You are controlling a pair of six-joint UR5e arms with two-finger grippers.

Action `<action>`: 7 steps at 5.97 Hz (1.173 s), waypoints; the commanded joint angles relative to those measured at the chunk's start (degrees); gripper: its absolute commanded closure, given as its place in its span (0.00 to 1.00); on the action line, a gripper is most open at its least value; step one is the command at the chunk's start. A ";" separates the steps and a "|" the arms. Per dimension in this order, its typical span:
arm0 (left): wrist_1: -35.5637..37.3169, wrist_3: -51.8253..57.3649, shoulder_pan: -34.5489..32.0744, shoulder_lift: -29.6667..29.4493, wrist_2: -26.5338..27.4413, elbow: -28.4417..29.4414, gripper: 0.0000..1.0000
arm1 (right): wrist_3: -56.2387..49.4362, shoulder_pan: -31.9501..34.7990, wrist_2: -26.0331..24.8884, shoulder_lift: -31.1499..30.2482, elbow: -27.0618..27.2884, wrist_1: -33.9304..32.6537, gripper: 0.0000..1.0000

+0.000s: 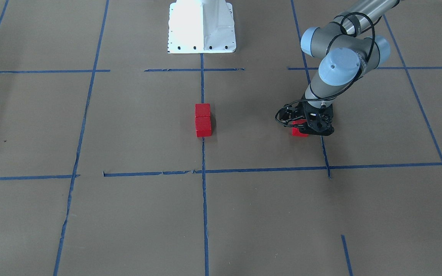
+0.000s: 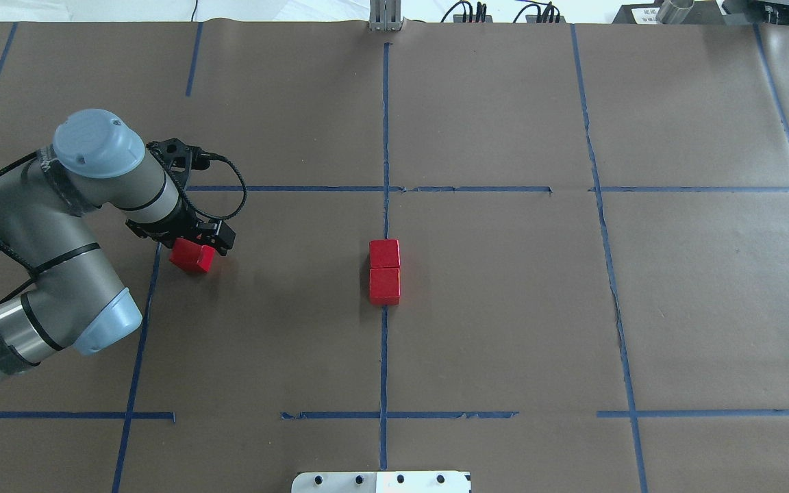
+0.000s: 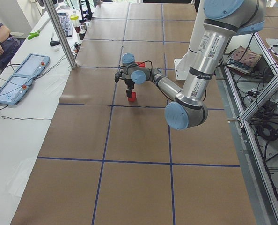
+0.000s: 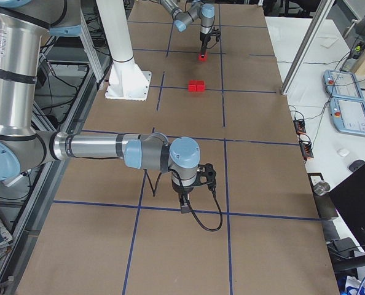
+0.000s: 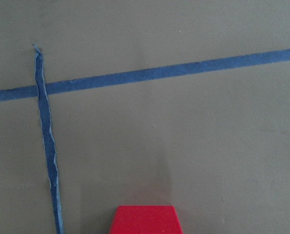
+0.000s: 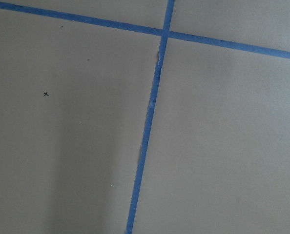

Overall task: Form red blocks into L shape at center
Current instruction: 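Grasp the remaining red cube with the left gripper and lift it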

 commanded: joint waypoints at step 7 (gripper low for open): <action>-0.02 0.20 0.52 -0.55 0.00 3.02 0.44 | 0.09 0.00 0.00 0.00 0.00 0.00 0.00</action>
